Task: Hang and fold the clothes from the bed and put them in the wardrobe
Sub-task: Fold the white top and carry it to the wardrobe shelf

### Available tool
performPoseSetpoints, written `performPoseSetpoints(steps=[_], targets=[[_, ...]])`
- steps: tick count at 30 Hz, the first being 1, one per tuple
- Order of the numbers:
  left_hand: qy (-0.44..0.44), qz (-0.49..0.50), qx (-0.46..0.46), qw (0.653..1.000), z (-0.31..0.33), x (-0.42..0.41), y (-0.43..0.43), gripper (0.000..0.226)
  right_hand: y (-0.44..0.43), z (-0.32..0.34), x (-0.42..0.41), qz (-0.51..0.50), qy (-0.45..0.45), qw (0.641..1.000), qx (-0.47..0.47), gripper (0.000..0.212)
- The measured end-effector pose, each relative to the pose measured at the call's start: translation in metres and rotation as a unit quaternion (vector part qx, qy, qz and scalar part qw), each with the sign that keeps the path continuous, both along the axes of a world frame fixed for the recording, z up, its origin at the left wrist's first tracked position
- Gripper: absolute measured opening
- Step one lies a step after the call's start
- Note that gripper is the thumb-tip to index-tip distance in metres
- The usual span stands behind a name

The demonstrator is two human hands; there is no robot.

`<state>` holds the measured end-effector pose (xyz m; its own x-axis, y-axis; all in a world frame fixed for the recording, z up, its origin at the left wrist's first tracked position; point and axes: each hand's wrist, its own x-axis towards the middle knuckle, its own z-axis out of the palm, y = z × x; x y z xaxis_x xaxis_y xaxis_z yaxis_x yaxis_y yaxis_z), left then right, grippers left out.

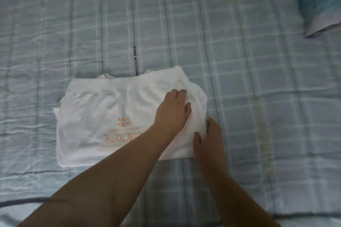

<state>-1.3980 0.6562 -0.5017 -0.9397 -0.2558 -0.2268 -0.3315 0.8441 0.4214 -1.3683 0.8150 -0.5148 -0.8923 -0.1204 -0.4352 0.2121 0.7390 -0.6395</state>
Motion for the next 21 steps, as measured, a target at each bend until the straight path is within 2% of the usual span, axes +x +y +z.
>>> performPoseSetpoints(steps=[3, 6, 9, 13, 17, 21], targets=[[-0.058, 0.054, 0.035, 0.996, 0.002, -0.026, 0.025, 0.044, 0.003, 0.002, 0.001, -0.008, -0.027, 0.999, 0.031, 0.046], [-0.123, 0.072, -0.005, 0.990, -0.001, -0.045, 0.044, 0.066, 0.008, 0.003, 0.002, -0.003, -0.074, 0.997, 0.033, 0.031], [-0.155, 0.073, -0.059, 0.983, -0.007, -0.056, 0.056, 0.076, 0.013, 0.001, 0.003, 0.013, -0.106, 0.994, 0.033, 0.032], [-0.123, 0.060, -0.078, 0.988, -0.012, -0.057, 0.054, 0.048, 0.017, 0.003, 0.002, 0.012, -0.119, 0.992, 0.038, 0.024], [-0.082, 0.081, -0.005, 0.993, 0.010, -0.051, 0.039, 0.022, 0.010, 0.014, 0.019, 0.015, -0.064, 0.998, 0.010, 0.019], [-0.018, 0.134, 0.079, 0.988, 0.046, -0.029, -0.001, 0.012, -0.023, 0.042, 0.044, -0.026, -0.056, 0.996, -0.071, 0.026]])
